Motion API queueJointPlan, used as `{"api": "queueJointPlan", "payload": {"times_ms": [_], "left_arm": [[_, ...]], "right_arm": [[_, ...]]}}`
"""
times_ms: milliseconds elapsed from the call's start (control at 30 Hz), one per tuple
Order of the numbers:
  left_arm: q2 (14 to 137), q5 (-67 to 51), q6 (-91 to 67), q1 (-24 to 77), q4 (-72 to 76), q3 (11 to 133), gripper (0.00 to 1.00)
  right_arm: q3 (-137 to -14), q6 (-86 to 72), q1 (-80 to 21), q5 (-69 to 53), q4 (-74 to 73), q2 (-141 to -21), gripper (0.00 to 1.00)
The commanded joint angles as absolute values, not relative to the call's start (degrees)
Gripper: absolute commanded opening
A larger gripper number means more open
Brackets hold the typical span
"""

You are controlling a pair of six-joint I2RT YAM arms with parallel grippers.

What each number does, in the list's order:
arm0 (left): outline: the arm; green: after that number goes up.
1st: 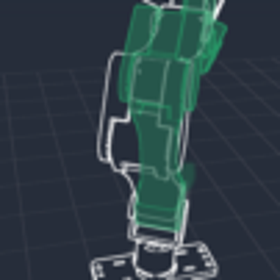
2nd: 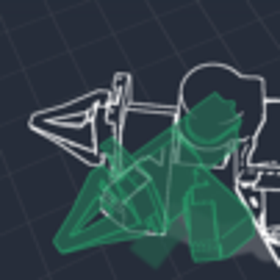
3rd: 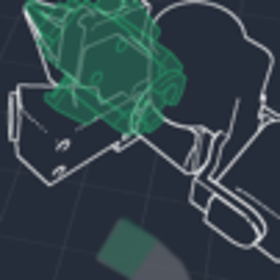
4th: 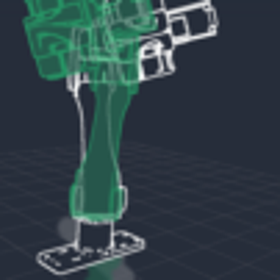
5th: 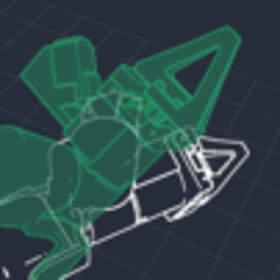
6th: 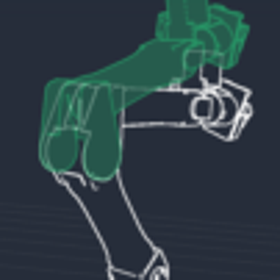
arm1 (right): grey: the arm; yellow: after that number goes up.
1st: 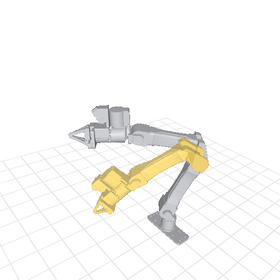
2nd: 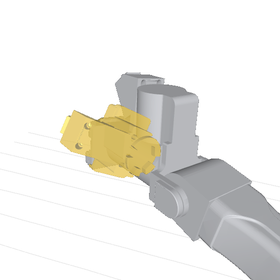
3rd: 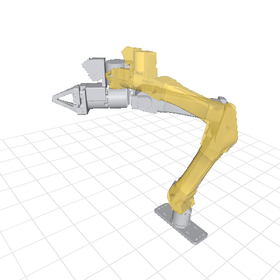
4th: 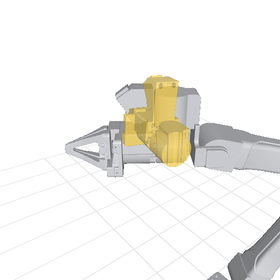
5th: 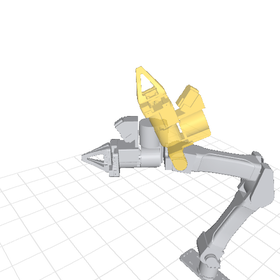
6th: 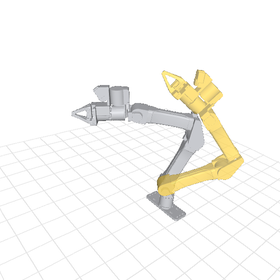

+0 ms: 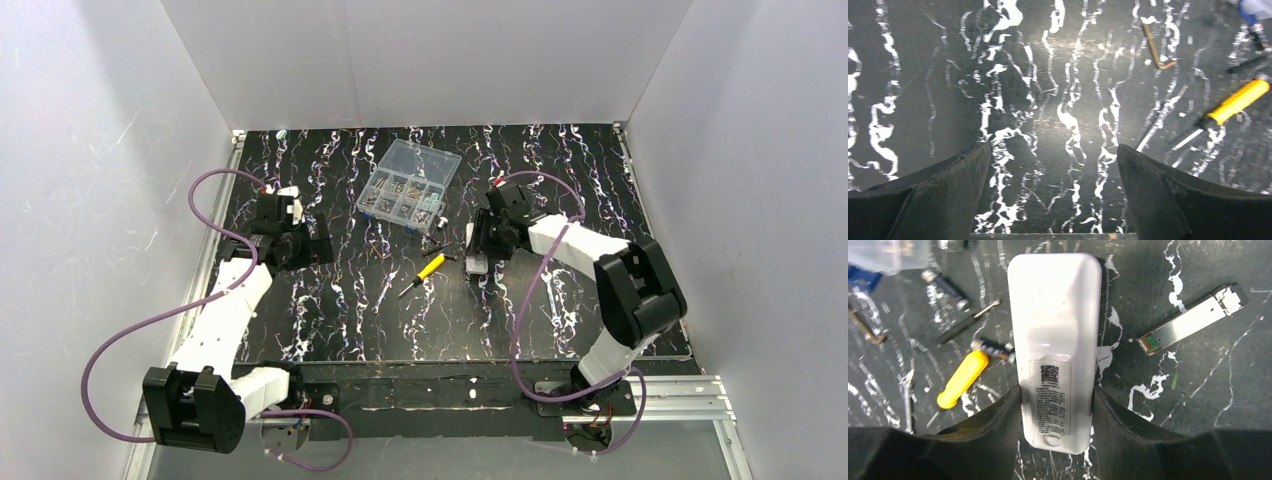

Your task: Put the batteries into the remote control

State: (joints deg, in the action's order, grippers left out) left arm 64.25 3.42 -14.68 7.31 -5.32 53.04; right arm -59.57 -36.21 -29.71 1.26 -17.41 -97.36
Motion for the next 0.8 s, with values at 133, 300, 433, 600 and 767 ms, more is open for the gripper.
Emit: {"api": "queueJointPlan", "payload": {"times_ms": [133,300,433,600,767], "left_arm": [[61.91,-14.37,-25.4,9.25,-10.38,58.59,0.99],[60.92,-9.74,-31.4,20.94,-7.59,60.03,0.99],[59.83,-9.07,-42.92,28.46,8.54,53.32,0.99],[59.4,-1.87,-52.75,36.12,27.41,43.85,1.0],[62.66,1.49,-58.12,40.18,34.67,43.04,0.99]], "right_arm": [[-54.48,-27.47,-30.35,-6.49,-16.63,-83.36,0.14],[-48.29,-25.99,-31.75,-12.01,-14.26,-74.51,0.14],[-47.42,-25.19,-33.42,-18.81,-15.68,-70.4,0.14],[-47.15,-26.1,-35.59,-25.24,-16.84,-65.12,0.14],[-47.22,-27.9,-36.09,-28.17,-17.63,-63.62,0.15]]}}
